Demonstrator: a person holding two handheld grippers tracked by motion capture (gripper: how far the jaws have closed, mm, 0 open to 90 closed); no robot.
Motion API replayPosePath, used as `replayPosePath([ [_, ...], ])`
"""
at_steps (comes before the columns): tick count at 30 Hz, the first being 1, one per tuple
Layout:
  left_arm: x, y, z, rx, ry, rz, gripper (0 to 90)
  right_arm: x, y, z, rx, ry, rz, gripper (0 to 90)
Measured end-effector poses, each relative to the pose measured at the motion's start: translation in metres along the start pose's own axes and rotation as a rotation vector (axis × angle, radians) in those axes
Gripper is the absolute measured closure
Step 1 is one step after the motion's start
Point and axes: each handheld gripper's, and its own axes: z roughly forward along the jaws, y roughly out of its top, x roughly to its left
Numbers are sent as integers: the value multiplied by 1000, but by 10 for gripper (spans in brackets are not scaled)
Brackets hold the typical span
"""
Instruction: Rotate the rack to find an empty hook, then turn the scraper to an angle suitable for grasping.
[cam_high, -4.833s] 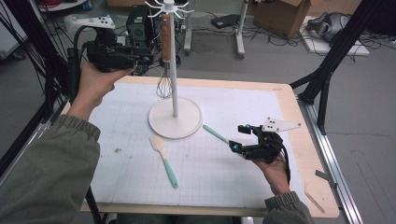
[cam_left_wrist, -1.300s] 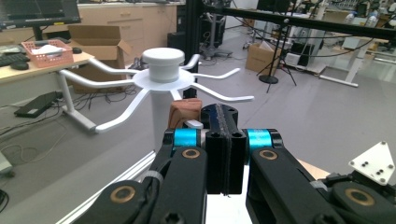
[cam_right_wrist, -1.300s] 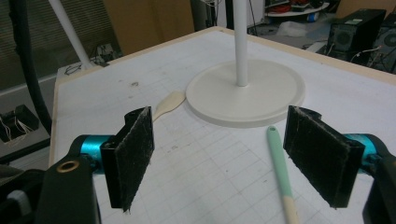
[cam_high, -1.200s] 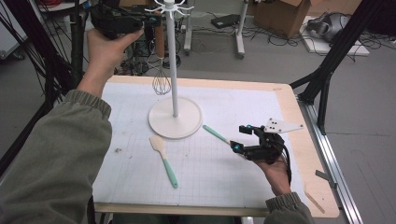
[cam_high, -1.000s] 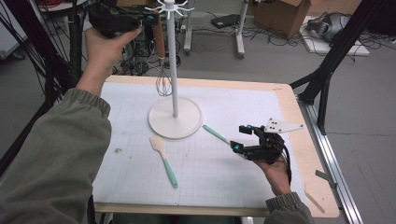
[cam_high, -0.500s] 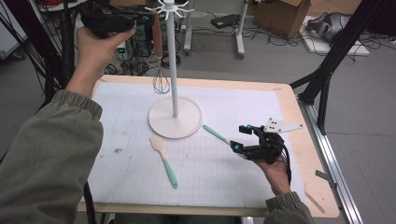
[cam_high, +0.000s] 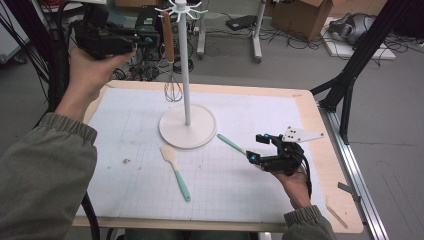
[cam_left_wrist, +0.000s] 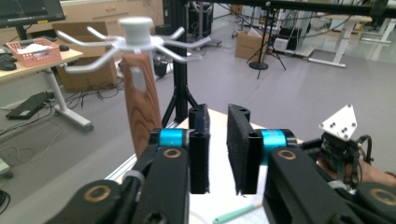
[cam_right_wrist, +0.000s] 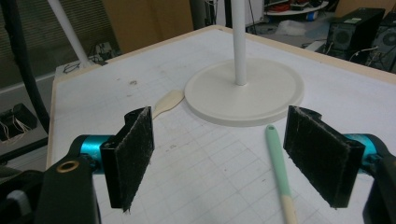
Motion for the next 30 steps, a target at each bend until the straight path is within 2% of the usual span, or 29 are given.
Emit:
replayPosePath([
  [11,-7,-25,-9,-1,-30,-10,699,0,0,2,13,-1,1,236],
  [19,-12,-46,-10,46,-21,0,630,2,0,2,20,-4,-7,235],
  [23,-14,-57,-12,47,-20,-7,616,4,0,3,27,-5,-10,236],
  [30,-19,-79,-13,64,-16,-15,536,5,0,5,37,-5,-13,235],
])
